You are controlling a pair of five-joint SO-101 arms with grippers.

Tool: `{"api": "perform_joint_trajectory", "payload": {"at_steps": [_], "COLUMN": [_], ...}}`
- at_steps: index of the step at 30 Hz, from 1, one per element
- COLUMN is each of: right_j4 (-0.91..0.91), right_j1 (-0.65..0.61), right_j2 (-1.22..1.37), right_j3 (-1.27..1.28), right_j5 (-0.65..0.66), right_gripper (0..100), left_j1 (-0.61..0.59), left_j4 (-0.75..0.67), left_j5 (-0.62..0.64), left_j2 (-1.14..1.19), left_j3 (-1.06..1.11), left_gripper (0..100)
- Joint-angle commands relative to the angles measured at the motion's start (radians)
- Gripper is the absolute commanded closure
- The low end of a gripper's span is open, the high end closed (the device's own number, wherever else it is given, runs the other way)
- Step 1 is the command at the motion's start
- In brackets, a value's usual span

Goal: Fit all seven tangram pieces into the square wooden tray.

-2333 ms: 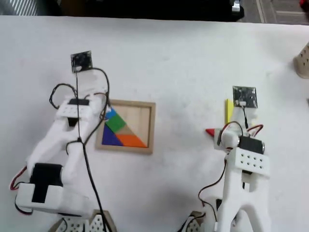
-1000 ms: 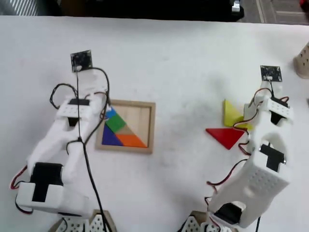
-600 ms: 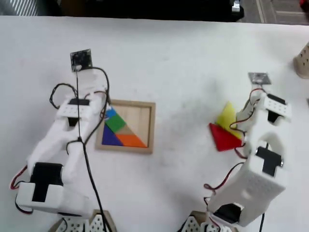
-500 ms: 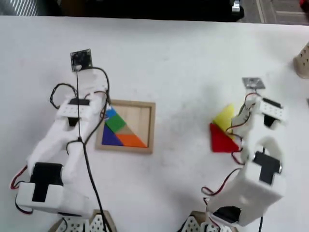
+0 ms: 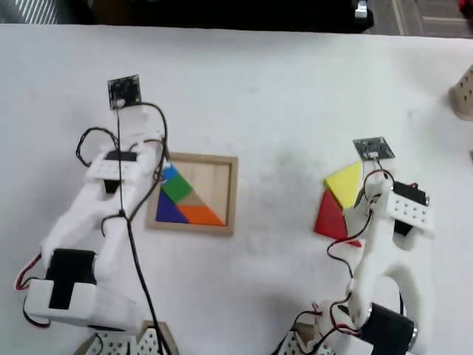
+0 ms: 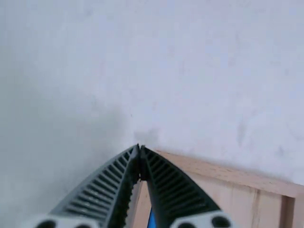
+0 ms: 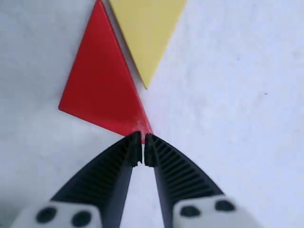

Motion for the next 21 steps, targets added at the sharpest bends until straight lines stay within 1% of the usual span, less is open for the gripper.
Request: {"api": "perform_joint_trajectory", "payload": {"at_steps": [1,5,8,12,16,19,21], "right_j4": [-0.013,-0.056,-0.068,-0.140,-0.082,-0.064,-0.064], "right_j1": [0.027,0.047,0.033,0.015,-0.012,-0.081,-0.139], "right_j2": [-0.036,0.012,0.088,0.197,0.246,0.249,0.251], "right_j3": [-0.003,-0.002,-0.005,-0.009,-0.071,-0.077,-0.077], "right_j5": [0.023,0.017,0.015,0.015,0.015,0.011,-0.051], "right_gripper": [98.1,98.1,98.1,98.1,98.1,98.1,98.1], "left_j1": [-0.012,-0.012,-0.012,-0.012,-0.013,-0.012,-0.012], "left_j4": [-0.015,-0.011,-0.011,-0.011,-0.011,-0.011,-0.011], "left_j5": [-0.009,-0.009,-0.009,-0.009,-0.009,-0.009,-0.009], "left_j2": [-0.008,-0.010,-0.010,-0.012,-0.012,-0.012,-0.012], "left_j3": [-0.052,-0.049,-0.049,-0.049,-0.049,-0.049,-0.049], "left_gripper": [98,98,98,98,98,98,98]}}
